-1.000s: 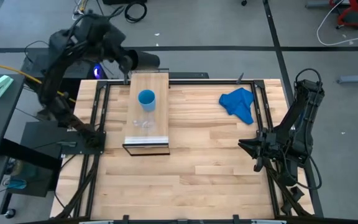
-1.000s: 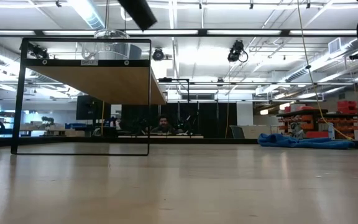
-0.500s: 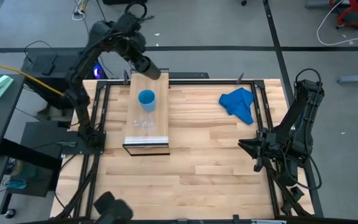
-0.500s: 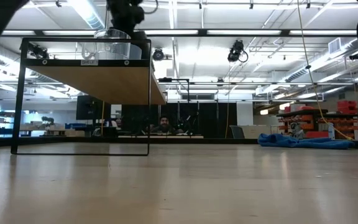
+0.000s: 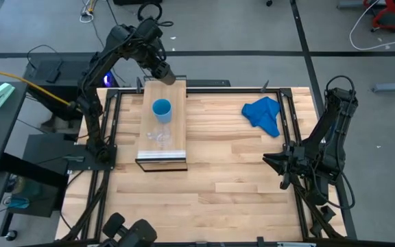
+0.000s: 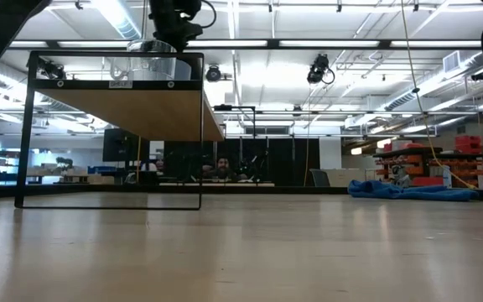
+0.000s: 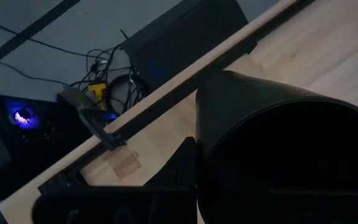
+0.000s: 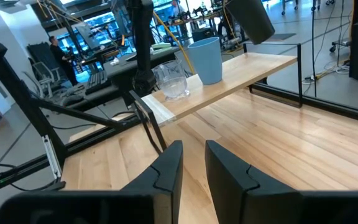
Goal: Stack small to large cups/mugs on shelf
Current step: Put the black cup on the shelf
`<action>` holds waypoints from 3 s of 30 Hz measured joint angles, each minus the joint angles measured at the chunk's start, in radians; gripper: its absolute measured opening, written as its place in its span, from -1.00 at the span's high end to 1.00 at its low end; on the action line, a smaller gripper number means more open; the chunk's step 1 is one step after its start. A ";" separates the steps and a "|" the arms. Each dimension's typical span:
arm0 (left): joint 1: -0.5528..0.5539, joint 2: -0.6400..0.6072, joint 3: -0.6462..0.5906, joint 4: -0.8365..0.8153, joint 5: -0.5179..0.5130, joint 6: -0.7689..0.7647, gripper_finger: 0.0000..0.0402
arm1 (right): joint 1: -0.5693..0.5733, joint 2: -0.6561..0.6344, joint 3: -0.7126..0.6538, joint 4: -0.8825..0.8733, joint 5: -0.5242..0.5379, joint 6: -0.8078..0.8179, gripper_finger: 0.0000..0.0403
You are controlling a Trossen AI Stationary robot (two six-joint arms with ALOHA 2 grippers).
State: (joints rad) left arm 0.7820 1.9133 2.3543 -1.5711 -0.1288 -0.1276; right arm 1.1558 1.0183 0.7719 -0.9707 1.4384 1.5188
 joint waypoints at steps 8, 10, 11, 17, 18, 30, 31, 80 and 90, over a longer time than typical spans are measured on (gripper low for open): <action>-0.022 0.000 -0.005 -0.001 -0.002 -0.081 0.96 | 0.000 0.000 0.000 0.000 0.000 0.000 0.63; -0.027 0.000 -0.005 0.000 -0.004 -0.100 0.96 | 0.000 0.000 0.000 0.000 0.000 0.000 0.63; -0.035 0.000 -0.005 0.000 -0.007 -0.107 0.96 | 0.000 0.000 0.000 0.000 0.000 0.000 0.63; -0.072 -0.011 -0.006 0.000 -0.040 -0.144 0.96 | 0.000 0.000 0.000 0.000 0.000 0.000 0.63; -0.078 -0.011 -0.005 0.000 -0.041 -0.145 0.96 | 0.000 0.000 0.000 0.000 0.000 0.000 0.63; -0.111 -0.012 -0.006 0.000 -0.088 -0.148 0.96 | 0.000 0.000 0.000 0.000 0.000 0.000 0.63; -0.111 -0.014 -0.006 0.000 -0.089 -0.146 0.96 | 0.000 0.000 0.000 0.000 0.000 0.000 0.63; -0.026 -0.172 -0.361 0.098 0.094 -0.128 0.96 | 0.000 0.000 0.000 0.000 0.000 0.000 0.63; 0.028 -0.159 -0.361 0.089 0.105 -0.142 0.96 | 0.000 0.000 0.000 0.000 0.000 0.000 0.63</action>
State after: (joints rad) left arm 0.8104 1.7546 1.9934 -1.4820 -0.0241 -0.2695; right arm 1.1557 1.0183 0.7719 -0.9703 1.4384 1.5188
